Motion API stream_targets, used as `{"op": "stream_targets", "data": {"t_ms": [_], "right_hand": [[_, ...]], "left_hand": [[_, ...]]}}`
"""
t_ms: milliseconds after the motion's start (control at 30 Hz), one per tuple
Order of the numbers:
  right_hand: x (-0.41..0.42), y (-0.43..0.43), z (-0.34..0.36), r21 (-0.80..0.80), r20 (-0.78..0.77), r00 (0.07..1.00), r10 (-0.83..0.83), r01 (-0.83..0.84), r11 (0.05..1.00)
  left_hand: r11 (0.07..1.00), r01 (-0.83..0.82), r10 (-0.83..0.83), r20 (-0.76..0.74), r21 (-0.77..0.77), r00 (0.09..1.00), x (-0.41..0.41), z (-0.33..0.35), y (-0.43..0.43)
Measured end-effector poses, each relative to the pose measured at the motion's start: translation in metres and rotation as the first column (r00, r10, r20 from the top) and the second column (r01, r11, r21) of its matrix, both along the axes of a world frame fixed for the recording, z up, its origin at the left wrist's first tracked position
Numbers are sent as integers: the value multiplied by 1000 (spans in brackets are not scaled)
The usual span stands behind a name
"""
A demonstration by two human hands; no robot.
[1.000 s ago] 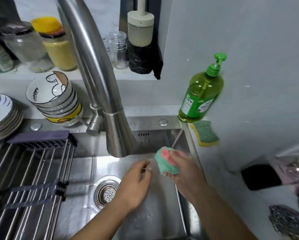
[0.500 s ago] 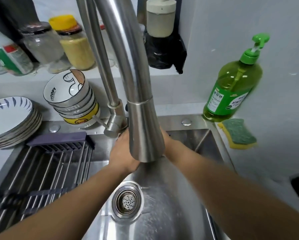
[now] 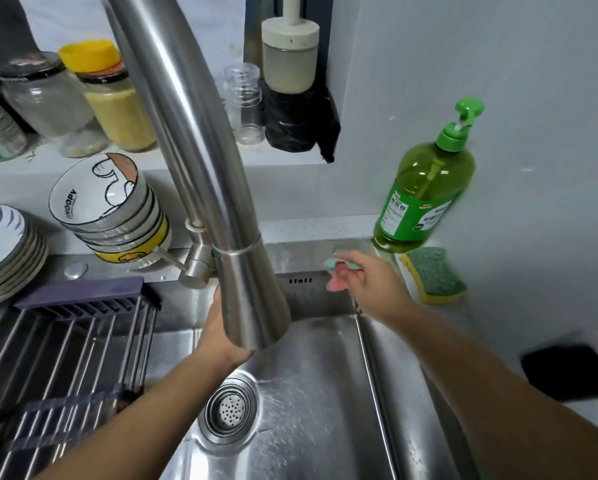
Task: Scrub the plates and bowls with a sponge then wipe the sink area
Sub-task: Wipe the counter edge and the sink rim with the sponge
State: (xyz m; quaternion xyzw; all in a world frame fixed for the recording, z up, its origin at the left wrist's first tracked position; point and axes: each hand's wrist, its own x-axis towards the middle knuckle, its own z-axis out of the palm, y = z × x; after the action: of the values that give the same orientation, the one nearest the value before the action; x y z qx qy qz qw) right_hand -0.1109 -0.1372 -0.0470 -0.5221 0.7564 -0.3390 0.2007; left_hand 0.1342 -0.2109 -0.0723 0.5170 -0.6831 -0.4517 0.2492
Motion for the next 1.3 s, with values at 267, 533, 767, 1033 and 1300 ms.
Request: {"op": "stream_targets", "data": {"t_ms": [267,533,767,1033,1300], "right_hand": [[48,121,27,305,952,-116,-282,344,888],[131,187,52,260,736,499,-457,415,872],[147,219,60,232,751,518,-410,375,898],[115,196,65,299,689,627,-365,213,930],[123,182,75,474,533,752,-388,114,873]], "left_hand": [[973,222,-227,82,65,970,-15,33,108],[598,207,368,-496,774,786,-26,99,236],[475,258,476,-493,841,728,-4,126,279],[588,-198,563,-221,784,797,45,112,286],[600,-169,502,-204,782,840,58,112,282]]}}
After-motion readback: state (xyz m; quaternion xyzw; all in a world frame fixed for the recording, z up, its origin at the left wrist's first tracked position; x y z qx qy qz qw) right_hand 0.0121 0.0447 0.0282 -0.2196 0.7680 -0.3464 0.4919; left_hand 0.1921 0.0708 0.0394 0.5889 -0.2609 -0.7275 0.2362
